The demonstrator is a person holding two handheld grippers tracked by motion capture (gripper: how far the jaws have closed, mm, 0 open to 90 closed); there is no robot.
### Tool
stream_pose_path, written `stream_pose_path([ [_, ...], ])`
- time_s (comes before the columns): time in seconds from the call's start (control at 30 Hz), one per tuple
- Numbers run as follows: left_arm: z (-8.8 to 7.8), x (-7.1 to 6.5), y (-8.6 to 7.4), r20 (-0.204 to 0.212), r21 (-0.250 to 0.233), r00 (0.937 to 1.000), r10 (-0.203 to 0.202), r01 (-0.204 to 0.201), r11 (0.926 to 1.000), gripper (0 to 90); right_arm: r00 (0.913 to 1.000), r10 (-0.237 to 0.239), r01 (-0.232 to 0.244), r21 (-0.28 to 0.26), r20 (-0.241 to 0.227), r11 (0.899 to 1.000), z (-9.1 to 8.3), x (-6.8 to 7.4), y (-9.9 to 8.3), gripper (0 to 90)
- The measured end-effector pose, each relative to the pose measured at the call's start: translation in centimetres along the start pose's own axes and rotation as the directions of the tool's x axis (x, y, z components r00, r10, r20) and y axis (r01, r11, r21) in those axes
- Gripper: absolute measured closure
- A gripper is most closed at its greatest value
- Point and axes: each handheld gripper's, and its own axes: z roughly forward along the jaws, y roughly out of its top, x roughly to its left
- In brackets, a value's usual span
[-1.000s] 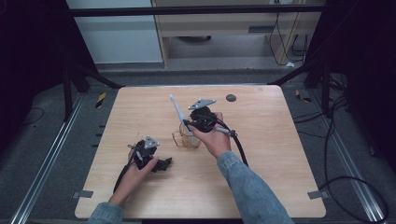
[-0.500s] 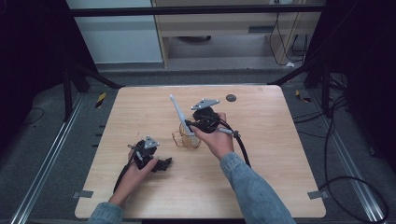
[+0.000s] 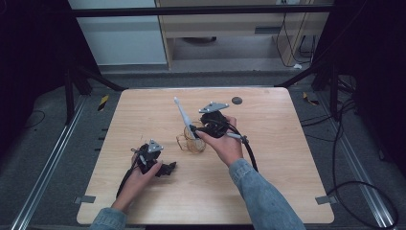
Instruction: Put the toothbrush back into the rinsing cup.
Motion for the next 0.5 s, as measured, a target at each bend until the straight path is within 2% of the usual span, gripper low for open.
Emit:
stream_pose_path([
  [0.17,0.00,0.00,0.00,0.000,0.000,1.0000,0.000,0.000,1.0000,0.0,1.0000,0.000,0.000,-0.003,0.005,1.000,-0.24,-0.21,-0.13,25.1],
  [0.5,0.00,0.00,0.00,0.000,0.000,1.0000,0.000,0.000,1.0000,0.0,0.9995,-0.021,0.022,-0.029,0.025,0.999,-1.00,-0.57,-0.31,19.9],
])
